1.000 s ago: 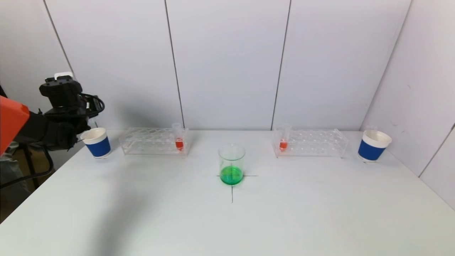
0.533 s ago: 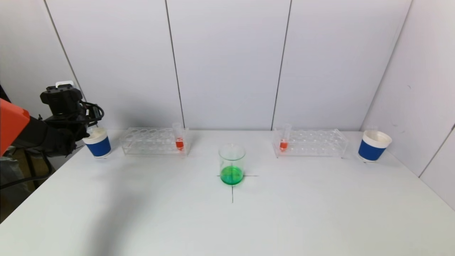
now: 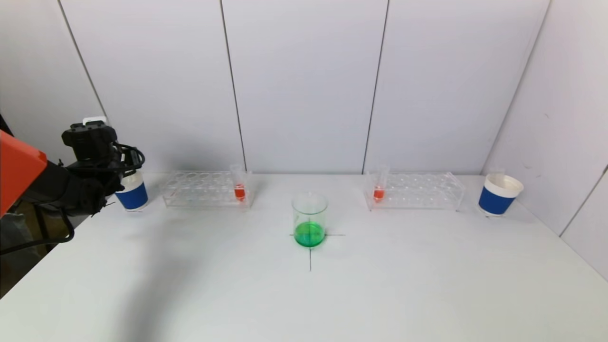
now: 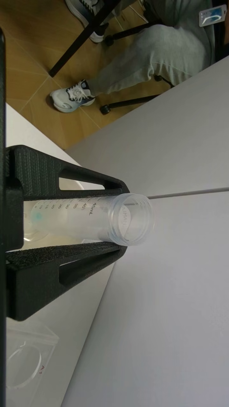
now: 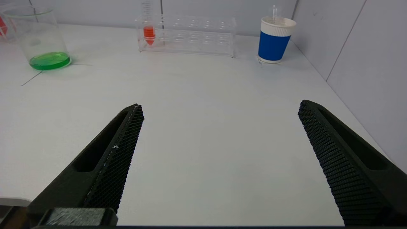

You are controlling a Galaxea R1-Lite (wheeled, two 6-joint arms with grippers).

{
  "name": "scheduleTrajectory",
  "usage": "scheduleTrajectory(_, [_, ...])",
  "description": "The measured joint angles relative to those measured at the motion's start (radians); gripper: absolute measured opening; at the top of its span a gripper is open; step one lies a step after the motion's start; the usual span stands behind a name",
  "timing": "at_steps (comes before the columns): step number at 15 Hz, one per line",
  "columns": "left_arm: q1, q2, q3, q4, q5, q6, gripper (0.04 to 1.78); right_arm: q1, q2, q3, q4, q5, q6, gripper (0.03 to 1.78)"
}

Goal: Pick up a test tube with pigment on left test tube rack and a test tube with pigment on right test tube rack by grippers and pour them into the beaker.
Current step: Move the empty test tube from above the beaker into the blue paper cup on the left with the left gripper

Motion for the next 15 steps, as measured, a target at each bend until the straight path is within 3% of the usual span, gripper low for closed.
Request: scheduleTrajectory(15, [-0.001, 0.049, 0.044, -0.072, 0.0, 0.001, 0.42, 0.0, 0.0, 0.0, 0.0, 0.0, 0.0, 1.77])
